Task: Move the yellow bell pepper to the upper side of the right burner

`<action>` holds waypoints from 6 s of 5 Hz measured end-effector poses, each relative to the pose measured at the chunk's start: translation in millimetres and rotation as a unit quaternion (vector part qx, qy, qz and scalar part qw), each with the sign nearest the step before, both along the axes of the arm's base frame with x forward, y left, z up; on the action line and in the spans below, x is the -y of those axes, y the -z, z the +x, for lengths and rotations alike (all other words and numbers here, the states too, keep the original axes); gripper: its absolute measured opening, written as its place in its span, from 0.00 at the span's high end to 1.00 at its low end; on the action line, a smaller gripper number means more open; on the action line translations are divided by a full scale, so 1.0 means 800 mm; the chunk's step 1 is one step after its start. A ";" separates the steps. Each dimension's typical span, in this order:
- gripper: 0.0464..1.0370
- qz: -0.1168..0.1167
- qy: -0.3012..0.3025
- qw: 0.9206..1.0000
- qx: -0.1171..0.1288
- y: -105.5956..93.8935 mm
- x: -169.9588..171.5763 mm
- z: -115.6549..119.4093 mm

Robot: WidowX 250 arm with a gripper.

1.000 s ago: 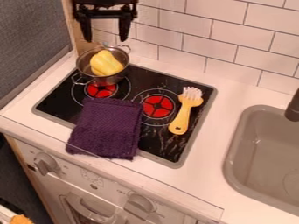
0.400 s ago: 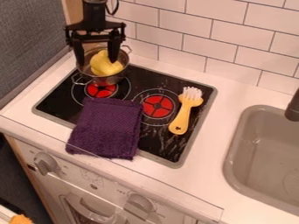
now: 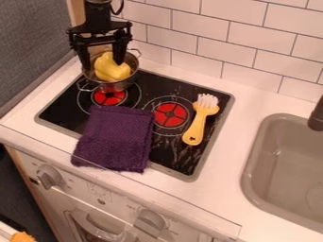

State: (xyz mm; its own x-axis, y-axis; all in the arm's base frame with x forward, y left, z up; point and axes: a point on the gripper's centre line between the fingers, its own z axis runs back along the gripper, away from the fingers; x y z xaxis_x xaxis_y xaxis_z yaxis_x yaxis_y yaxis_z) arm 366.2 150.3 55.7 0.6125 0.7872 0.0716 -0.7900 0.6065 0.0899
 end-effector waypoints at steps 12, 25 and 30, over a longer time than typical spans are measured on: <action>0.04 0.086 -0.193 0.977 -0.007 0.020 0.019 0.017; 0.17 0.000 0.397 0.918 0.012 0.022 0.185 0.029; 0.03 -0.040 0.393 0.918 0.022 -0.016 0.175 0.019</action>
State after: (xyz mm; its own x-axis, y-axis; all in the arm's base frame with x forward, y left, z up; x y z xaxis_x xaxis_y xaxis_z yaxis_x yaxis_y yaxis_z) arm 381.1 10.2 68.6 0.9919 0.1059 0.0707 -0.1061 0.9944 -0.0003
